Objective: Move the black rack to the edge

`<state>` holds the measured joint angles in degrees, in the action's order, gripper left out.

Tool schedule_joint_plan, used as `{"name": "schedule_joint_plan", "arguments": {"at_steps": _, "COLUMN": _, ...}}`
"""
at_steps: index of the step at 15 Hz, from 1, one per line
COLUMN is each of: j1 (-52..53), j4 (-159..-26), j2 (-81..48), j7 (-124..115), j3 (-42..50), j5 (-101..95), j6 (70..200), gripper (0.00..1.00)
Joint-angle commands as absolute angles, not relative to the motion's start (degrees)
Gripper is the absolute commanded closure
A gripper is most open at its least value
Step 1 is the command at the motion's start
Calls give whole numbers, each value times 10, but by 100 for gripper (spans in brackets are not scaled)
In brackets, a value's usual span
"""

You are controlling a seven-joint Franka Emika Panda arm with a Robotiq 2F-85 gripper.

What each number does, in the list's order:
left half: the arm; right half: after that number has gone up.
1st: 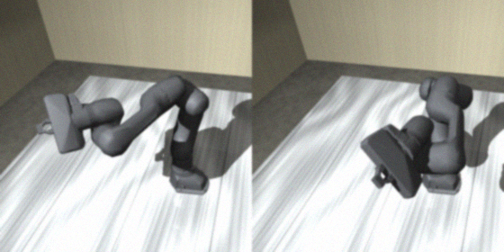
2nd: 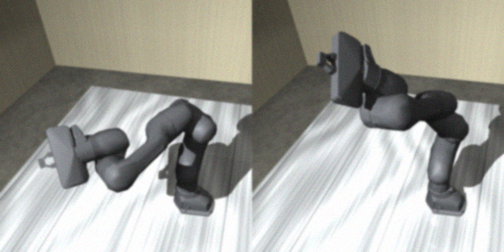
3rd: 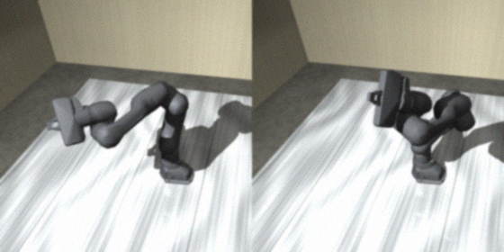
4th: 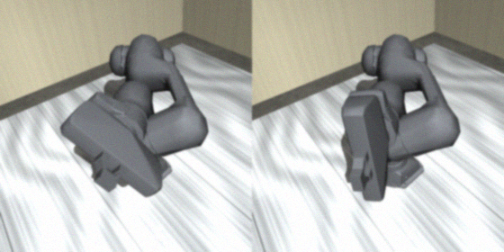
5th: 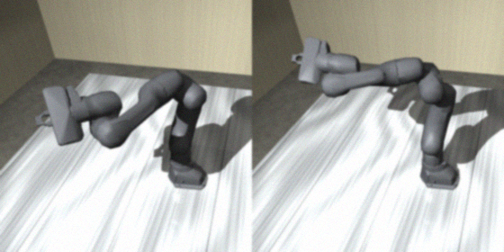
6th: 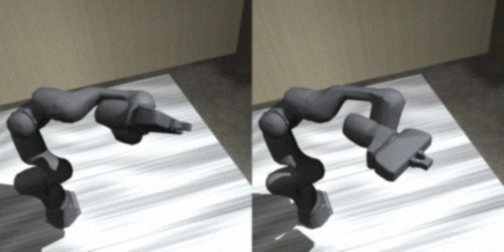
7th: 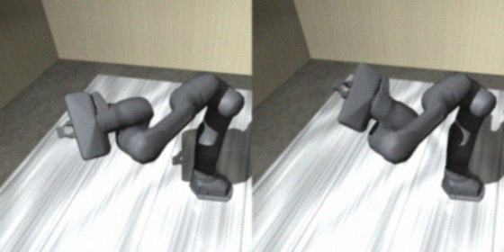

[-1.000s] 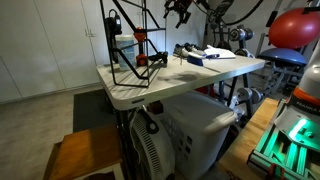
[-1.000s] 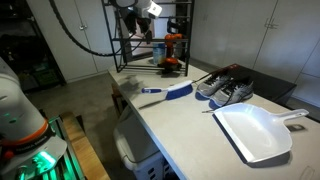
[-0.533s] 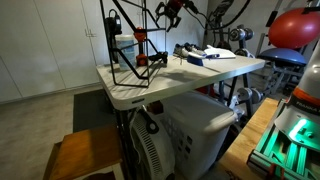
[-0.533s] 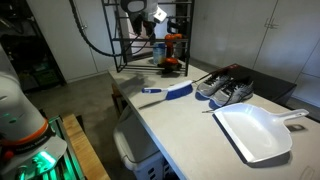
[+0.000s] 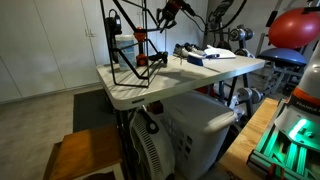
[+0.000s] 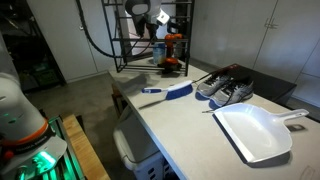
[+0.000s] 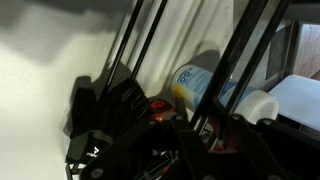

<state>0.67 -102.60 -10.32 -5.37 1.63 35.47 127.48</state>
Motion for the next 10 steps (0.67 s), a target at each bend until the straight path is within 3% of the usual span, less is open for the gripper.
{"name": "schedule_joint_plan", "arguments": {"at_steps": 1, "j1": -6, "j4": -1016, "j2": -113, "j7": -64, "j3": 6, "j5": 358, "j6": 1263, "gripper": 99}}
{"name": "schedule_joint_plan", "arguments": {"at_steps": 3, "j1": -6, "j4": -1020, "j2": -109, "j7": -81, "j3": 8, "j5": 352, "j6": 1265, "gripper": 95}}
{"name": "schedule_joint_plan", "arguments": {"at_steps": 10, "j1": -6, "j4": -1037, "j2": -82, "j7": -119, "j3": 12, "j5": 336, "j6": 1264, "gripper": 96}}
